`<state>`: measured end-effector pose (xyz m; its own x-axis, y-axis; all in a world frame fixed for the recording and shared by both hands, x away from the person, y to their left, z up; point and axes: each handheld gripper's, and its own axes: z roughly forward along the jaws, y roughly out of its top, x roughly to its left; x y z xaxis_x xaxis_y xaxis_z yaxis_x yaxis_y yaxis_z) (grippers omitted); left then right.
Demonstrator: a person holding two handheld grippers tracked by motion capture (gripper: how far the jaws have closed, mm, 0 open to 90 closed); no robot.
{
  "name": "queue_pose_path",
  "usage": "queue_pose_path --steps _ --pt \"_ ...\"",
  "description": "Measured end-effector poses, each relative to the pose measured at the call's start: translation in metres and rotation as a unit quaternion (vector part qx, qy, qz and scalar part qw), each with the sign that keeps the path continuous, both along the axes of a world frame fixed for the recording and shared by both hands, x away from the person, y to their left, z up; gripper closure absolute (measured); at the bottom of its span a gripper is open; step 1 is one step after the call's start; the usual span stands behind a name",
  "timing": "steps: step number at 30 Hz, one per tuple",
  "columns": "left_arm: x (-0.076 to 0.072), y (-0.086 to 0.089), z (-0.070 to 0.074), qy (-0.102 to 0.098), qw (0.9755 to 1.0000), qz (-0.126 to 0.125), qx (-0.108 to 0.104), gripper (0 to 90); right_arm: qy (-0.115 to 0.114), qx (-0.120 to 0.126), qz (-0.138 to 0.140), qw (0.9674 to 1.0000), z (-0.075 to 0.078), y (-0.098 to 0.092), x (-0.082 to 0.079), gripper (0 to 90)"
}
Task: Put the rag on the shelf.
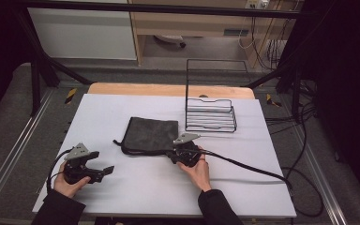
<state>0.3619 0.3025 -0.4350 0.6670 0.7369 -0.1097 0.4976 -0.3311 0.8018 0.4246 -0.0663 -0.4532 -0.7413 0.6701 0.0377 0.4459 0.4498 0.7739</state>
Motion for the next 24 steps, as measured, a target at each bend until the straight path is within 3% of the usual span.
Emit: queue_pose_path --steps 8,15,24 --pt "0.000 0.000 0.000 0.001 1.0000 0.000 0.000 8.4 -0.007 0.011 0.006 0.9999 0.007 -0.002 -0.001 79.6" --pt "-0.001 0.001 0.000 0.000 1.0000 0.001 -0.002 8.4 -0.008 0.005 0.009 0.9999 0.017 -0.007 -0.008 81.2" --pt "-0.001 0.000 0.000 0.003 1.0000 0.000 -0.001 8.4 -0.002 -0.008 0.011 0.9999 0.026 -0.019 -0.028 81.3"
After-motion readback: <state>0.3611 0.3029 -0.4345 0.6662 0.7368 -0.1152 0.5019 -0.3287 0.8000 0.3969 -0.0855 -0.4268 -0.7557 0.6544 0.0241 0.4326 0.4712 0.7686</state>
